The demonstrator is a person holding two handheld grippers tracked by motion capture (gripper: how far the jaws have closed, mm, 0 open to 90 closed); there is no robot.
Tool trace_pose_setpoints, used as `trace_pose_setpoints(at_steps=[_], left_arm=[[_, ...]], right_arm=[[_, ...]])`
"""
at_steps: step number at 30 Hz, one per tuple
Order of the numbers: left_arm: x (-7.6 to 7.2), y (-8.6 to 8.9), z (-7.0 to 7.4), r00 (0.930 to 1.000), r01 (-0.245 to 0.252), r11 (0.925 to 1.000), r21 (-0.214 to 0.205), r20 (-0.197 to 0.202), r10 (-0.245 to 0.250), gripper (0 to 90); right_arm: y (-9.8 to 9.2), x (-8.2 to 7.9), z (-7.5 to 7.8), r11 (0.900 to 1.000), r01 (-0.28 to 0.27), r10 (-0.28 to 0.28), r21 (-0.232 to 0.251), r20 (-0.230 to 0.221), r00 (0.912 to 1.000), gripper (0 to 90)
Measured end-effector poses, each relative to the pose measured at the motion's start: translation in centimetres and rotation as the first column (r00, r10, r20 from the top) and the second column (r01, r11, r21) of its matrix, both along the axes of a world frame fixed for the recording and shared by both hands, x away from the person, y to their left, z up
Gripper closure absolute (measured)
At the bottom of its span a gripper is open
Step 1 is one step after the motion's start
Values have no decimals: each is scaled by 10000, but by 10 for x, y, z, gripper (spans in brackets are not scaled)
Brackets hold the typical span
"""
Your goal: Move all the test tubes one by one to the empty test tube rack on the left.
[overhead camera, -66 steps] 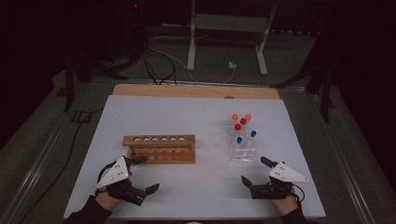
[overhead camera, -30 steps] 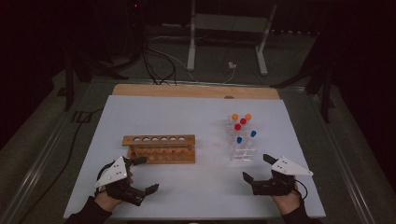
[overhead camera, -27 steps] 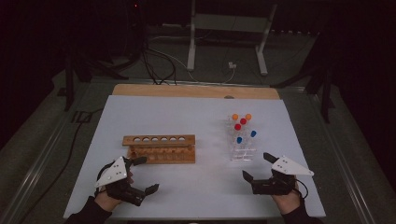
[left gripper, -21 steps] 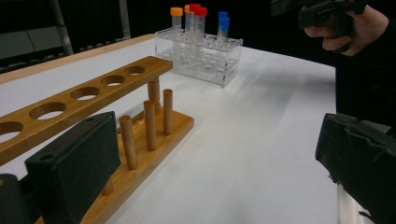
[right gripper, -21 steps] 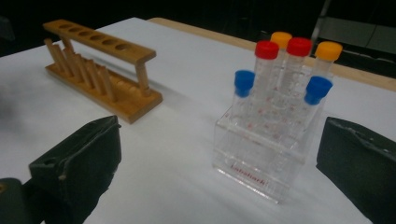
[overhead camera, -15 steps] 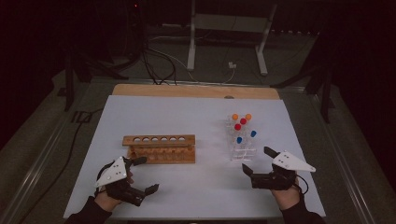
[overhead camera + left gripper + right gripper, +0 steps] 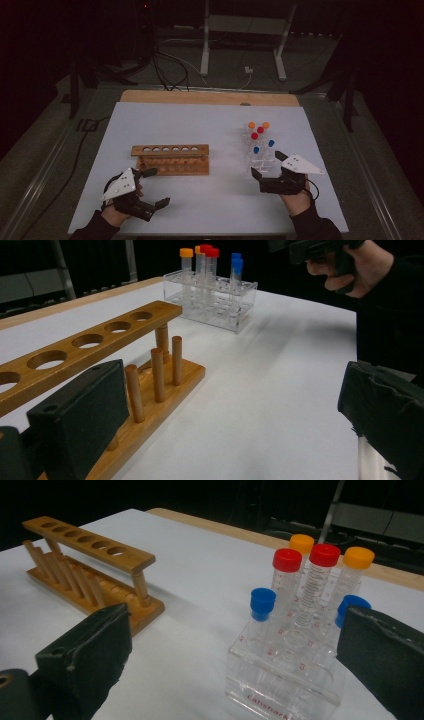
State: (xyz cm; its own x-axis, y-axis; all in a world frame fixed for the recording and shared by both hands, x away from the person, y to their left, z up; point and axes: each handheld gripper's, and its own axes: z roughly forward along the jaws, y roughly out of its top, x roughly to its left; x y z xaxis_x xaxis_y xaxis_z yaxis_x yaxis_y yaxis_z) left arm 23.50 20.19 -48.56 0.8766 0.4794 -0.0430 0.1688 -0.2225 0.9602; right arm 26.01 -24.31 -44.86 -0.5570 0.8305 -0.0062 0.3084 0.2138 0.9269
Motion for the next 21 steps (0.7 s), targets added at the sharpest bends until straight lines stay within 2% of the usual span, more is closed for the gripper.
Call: trace_pose_setpoints(at_steps=[5, 7, 14, 18, 21], left_arm=[[0, 0, 0, 10000, 16, 10000, -15, -2, -16, 6], [0, 0, 0, 10000, 18, 10000, -30, 0, -18, 6], [0, 0, 0, 10000, 39, 10000, -28, -33, -39, 6], [0, 0, 0, 10000, 32, 10000, -48, -49, -33, 6], [0, 0, 0, 10000, 31, 10000, -23, -49, -31, 6]], right_arm=[[5, 10, -4, 9999, 93, -93, -40, -157, 9998, 9], [8, 13, -7, 9997, 181, -185, -151, -229, 9996, 42], [12, 21, -14, 9989, 337, -355, -321, -582, 9977, 61], [12, 26, -16, 9977, 601, -624, -329, -752, 9952, 151], [13, 28, -17, 9968, 698, -728, -394, -792, 9942, 183]])
